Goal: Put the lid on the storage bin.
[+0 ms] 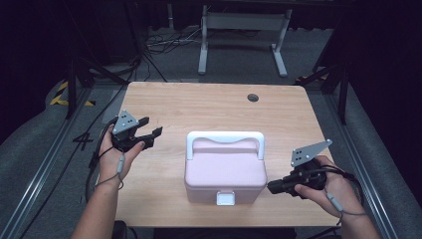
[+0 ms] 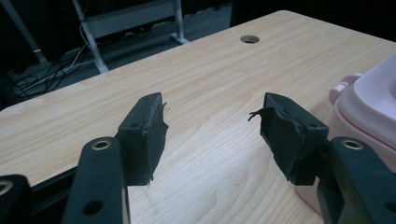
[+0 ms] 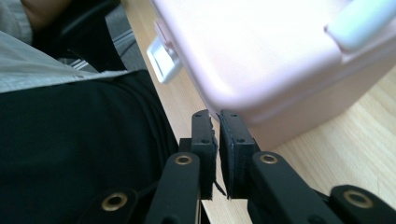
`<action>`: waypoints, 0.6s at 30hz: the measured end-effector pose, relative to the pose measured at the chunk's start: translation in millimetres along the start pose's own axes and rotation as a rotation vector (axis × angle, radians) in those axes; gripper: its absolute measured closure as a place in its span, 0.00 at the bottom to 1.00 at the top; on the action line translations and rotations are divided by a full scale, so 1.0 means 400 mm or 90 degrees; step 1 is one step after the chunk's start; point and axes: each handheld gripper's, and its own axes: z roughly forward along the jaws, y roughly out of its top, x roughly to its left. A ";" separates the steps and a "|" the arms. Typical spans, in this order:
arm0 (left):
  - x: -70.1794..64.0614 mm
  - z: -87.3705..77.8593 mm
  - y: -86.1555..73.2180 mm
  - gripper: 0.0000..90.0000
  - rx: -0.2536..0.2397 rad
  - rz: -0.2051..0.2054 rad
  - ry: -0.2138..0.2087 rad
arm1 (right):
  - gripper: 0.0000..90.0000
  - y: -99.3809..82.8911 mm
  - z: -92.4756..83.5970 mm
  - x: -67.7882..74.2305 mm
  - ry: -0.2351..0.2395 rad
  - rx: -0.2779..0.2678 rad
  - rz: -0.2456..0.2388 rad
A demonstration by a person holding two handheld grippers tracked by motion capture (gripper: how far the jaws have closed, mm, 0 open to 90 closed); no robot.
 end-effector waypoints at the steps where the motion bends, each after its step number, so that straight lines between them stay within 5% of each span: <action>1: 0.000 -0.003 -0.001 0.45 -0.001 0.000 0.002 | 0.90 0.002 -0.003 0.001 0.001 -0.010 -0.004; 6: 0.001 -0.019 -0.008 0.45 -0.001 -0.006 0.009 | 0.67 0.015 -0.016 0.000 0.003 -0.091 -0.007; 14: 0.009 -0.054 -0.033 0.45 0.005 -0.021 0.032 | 0.52 0.037 -0.042 -0.032 -0.014 -0.194 -0.012; 18: 0.012 -0.070 -0.045 0.45 0.006 -0.031 0.044 | 0.50 0.044 -0.062 -0.063 -0.052 -0.247 0.001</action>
